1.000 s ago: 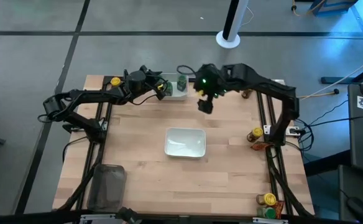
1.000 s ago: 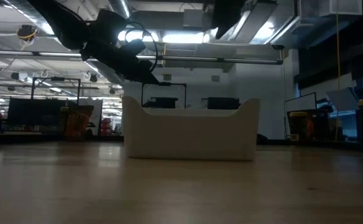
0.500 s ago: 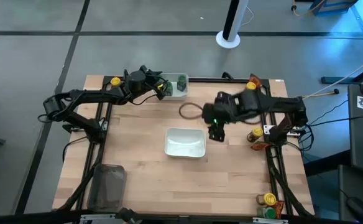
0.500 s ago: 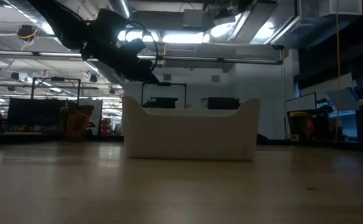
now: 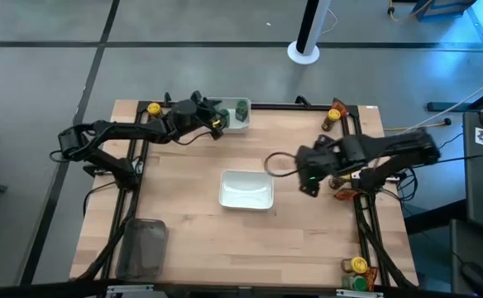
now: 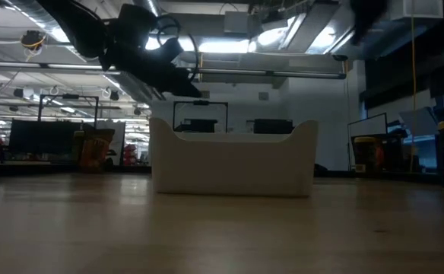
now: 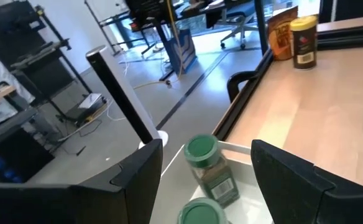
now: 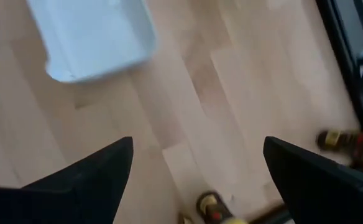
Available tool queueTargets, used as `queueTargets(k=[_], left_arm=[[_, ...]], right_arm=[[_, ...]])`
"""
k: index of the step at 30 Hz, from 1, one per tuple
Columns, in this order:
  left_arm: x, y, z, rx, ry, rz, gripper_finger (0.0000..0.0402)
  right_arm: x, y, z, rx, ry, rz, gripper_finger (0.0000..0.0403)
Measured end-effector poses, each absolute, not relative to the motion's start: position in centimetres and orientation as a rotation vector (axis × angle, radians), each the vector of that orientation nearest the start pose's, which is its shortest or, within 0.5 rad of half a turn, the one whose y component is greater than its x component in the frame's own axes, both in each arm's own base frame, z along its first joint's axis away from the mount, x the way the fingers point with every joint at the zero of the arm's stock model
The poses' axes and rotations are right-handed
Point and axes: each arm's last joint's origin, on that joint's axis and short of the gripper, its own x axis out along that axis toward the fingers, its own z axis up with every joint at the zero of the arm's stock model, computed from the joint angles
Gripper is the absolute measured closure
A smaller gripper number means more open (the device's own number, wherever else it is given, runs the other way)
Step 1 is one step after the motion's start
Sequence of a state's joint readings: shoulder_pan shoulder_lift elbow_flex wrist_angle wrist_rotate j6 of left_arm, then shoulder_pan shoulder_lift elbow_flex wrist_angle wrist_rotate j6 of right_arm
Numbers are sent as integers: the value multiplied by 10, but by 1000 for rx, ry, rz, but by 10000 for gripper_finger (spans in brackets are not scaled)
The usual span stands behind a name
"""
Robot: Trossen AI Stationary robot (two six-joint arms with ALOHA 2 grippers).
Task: Sort spices by type
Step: Put the middle right yellow seasoning bottle into the bottom white bin
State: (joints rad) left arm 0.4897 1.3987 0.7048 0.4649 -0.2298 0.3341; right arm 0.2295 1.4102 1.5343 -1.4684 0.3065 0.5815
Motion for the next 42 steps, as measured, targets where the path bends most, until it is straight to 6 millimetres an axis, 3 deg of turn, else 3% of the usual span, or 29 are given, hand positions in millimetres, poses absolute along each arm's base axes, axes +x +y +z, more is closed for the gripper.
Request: queueTargets(k=[7,14,20,27,33,42], left_arm=[[258,145,234,296,319,675,167],[258,145,235,277,307,679,167],[258,145,235,274,307,680,167],[258,145,235,274,307,680,167],[258,145,235,274,304,681,167],[258,145,235,261,298,683,167]], right_arm=[[156,26,339,326,1143,-551,45],[113,17,319,506,1096,-654,45],[108,17,305,594,1122,-682,45],[113,20,291,581,1222,-668,45],[113,20,282,626,1258,-784,45],[113,20,252,658,1305,-916,45]])
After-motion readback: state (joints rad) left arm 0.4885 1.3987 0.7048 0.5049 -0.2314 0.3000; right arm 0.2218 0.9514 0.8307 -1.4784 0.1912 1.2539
